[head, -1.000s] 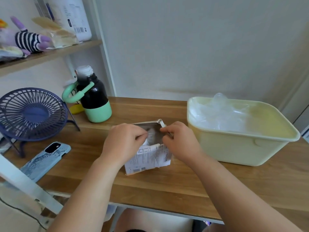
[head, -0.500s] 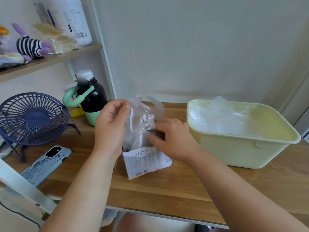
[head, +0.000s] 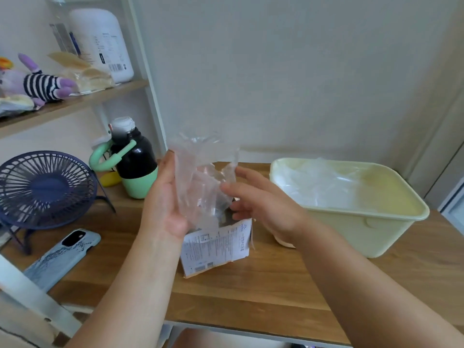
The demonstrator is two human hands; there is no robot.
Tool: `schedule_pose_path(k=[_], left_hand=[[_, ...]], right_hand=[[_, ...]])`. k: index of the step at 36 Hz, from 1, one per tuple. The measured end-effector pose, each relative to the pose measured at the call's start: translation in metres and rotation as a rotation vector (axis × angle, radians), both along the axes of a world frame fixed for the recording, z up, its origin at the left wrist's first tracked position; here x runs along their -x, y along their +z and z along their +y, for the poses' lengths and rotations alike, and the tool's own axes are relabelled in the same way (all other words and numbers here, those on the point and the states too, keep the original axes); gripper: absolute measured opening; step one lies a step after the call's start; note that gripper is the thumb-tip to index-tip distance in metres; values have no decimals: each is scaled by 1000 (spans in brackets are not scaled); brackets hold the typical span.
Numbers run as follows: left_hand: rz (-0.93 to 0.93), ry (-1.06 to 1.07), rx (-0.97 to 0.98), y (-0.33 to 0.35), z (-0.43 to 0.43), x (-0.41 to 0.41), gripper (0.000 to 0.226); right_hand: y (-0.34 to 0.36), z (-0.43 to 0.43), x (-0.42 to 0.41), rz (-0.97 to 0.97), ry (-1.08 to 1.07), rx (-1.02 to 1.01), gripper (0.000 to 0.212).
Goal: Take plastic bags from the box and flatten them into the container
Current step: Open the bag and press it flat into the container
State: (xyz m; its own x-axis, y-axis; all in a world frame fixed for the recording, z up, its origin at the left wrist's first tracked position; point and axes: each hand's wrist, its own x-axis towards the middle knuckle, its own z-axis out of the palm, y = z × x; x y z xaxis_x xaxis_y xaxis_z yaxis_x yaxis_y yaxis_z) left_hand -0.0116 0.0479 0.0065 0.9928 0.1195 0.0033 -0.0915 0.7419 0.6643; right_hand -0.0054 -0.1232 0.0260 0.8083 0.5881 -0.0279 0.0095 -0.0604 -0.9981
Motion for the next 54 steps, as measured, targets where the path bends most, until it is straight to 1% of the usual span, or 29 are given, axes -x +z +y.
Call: schedule_pose_path(k=[1, 3, 5, 7, 9, 10, 11, 13, 15, 18, 20, 22, 24, 25, 28, 30, 32, 33, 35, 38, 39, 40, 42, 45, 46, 48, 51, 52, 54], left_hand=[[-3, -25, 17, 0, -6, -1, 56], [-10, -85, 70, 3, -20, -2, 52], [-34, -111, 103, 6, -32, -4, 51], [-69, -101, 64, 6, -43, -6, 51], [-90, -68, -29, 6, -53, -7, 25], [-89, -59, -61, 7, -58, -6, 20], [-71, -62, -90, 7, -64, -8, 19], [-56, -32, -132, 7, -69, -12, 12], [-52, -18, -143, 10, -77, -15, 11], [-48, -18, -159, 13, -92, -19, 10], [-38, -44, -136, 14, -100, -23, 10], [-26, -67, -72, 14, -104, -26, 13], [3, -89, -47, 16, -108, -27, 14], [9, -106, -53, 18, -109, -26, 18], [-22, -192, -171, 26, -113, -24, 58], [-64, -228, -331, 33, -120, -23, 78], [-31, -189, -518, 34, -129, -27, 99], [-3, -149, -591, 32, -132, -30, 95], [51, -62, -615, 26, -137, -39, 70], [109, -8, -398, 23, -135, -48, 15], [107, -15, -363, 22, -134, -51, 18], [101, -27, -341, 21, -133, -52, 27], [78, -15, -314, 19, -135, -54, 39], [103, -7, -275, 18, -144, -54, 29], [108, -1, -268, 17, -146, -55, 26], [113, -6, -252, 16, -148, -55, 25], [128, -97, -174, 15, -145, -57, 23], [131, -117, -172, 16, -144, -57, 22], [143, -127, -185, 18, -143, -57, 16]], right_hand=[[0, -1, 1, 27, 39, -4, 38], [-3, -7, 3, 94, 18, -50, 14], [-5, -14, 2, 183, -66, -138, 5], [-1, -25, -1, 174, -144, -225, 4], [5, -38, -5, 149, -248, -319, 18], [7, -45, -8, 151, -287, -369, 21], [12, -53, -10, 158, -309, -412, 19], [19, -63, -12, 208, -265, -467, 5], [24, -74, -8, 270, -151, -434, 16], [21, -81, -3, 208, -50, -282, 22], [14, -82, -4, 157, -163, -236, 25], [12, -86, -8, 118, -325, -261, 21], [13, -94, -12, 88, -404, -303, 17], [14, -97, -14, 82, -434, -314, 17], [19, -106, -17, 29, -499, -258, 16], [23, -108, -17, 35, -493, -255, 17], [26, -111, -18, 70, -449, -296, 15], [27, -111, -18, 82, -429, -314, 12], [30, -114, -19, 107, -445, -340, 10], [30, -120, -28, 127, -586, -383, 13], [29, -123, -31, 128, -638, -385, 13], [28, -126, -34, 130, -682, -383, 13], [24, -133, -37, 167, -692, -390, 9], [14, -138, -37, 252, -583, -318, 50], [11, -137, -37, 261, -577, -307, 55], [7, -134, -41, 258, -630, -344, 48], [7, -137, -46, 253, -704, -444, 22], [8, -139, -47, 247, -712, -448, 16], [9, -145, -49, 241, -706, -400, 13]])
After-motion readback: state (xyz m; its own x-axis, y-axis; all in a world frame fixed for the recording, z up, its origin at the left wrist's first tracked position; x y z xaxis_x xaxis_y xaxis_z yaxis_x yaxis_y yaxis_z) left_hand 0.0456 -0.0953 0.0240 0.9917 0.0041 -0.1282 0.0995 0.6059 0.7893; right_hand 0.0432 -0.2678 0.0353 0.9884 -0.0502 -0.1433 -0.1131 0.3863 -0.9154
